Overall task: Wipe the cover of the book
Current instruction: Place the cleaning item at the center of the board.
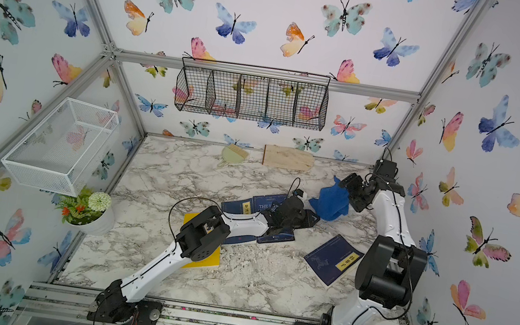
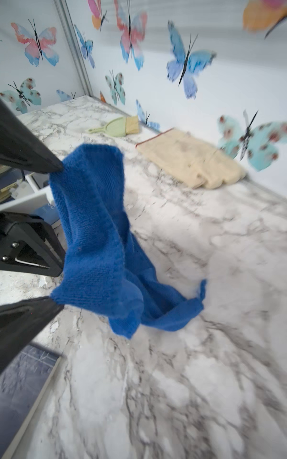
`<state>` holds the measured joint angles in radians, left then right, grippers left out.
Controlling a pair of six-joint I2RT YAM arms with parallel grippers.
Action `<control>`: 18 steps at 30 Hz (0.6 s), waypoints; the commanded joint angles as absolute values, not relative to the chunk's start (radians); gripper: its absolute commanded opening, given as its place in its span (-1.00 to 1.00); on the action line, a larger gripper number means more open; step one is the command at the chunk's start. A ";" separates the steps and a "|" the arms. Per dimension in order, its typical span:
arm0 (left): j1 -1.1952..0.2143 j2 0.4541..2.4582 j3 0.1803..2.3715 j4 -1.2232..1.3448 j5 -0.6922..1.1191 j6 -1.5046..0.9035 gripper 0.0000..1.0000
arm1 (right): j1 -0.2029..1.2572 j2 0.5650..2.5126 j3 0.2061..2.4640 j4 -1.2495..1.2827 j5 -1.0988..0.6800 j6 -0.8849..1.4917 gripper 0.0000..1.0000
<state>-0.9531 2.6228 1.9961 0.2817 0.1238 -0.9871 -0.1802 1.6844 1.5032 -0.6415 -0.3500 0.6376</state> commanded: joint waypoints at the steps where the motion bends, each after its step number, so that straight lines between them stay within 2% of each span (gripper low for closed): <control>1: -0.935 2.602 1.964 0.133 0.081 -0.949 -0.36 | -0.186 1.672 1.544 -0.694 -0.287 0.632 0.61; 5: -0.937 2.554 1.944 0.146 0.088 -0.923 -0.28 | -0.186 1.704 1.533 -0.716 -0.316 0.612 0.61; 11: -0.934 2.493 1.834 0.365 0.208 -0.846 -0.03 | -0.186 1.723 1.447 -0.689 -0.380 0.605 0.60; 18: -0.935 2.477 1.791 0.502 0.289 -0.702 0.08 | -0.186 1.741 1.359 -0.659 -0.426 0.598 0.60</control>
